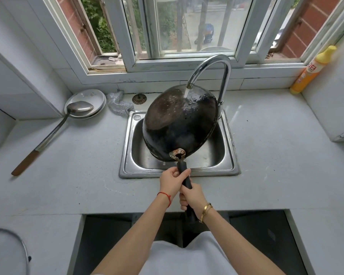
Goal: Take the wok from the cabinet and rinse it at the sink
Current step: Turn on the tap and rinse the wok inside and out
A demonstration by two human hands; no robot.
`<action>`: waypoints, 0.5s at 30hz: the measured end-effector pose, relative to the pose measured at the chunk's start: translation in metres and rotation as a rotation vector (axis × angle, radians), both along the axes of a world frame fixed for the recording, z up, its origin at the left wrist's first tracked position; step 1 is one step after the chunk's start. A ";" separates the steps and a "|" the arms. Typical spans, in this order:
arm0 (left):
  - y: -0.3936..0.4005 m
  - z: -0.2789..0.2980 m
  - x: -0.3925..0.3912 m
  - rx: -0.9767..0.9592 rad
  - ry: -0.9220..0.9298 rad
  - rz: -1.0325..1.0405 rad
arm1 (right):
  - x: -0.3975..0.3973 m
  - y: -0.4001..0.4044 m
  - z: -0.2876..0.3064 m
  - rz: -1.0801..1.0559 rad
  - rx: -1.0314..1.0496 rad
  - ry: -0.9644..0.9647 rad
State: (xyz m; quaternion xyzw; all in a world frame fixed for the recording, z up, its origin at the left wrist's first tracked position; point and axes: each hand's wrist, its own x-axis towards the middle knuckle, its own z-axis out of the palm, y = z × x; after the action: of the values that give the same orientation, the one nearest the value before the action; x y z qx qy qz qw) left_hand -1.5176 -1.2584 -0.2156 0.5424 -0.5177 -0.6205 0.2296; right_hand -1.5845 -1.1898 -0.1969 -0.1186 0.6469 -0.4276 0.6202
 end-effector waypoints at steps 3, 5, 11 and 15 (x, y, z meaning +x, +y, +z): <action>0.000 -0.001 0.000 0.007 0.000 -0.001 | 0.001 0.001 0.000 -0.006 -0.005 0.004; 0.001 -0.002 0.001 0.008 0.002 0.001 | 0.001 0.002 0.001 -0.007 -0.007 0.007; 0.004 0.000 0.006 0.023 0.040 0.020 | 0.003 0.002 0.001 0.013 -0.011 0.015; 0.006 0.006 0.012 0.043 0.085 0.055 | 0.008 0.000 -0.001 0.034 -0.004 0.016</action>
State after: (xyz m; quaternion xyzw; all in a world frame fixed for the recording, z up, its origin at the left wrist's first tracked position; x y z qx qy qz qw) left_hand -1.5059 -1.2525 -0.2093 0.5344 -0.4788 -0.6474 0.2569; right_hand -1.5770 -1.1900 -0.1974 -0.1341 0.6488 -0.4174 0.6220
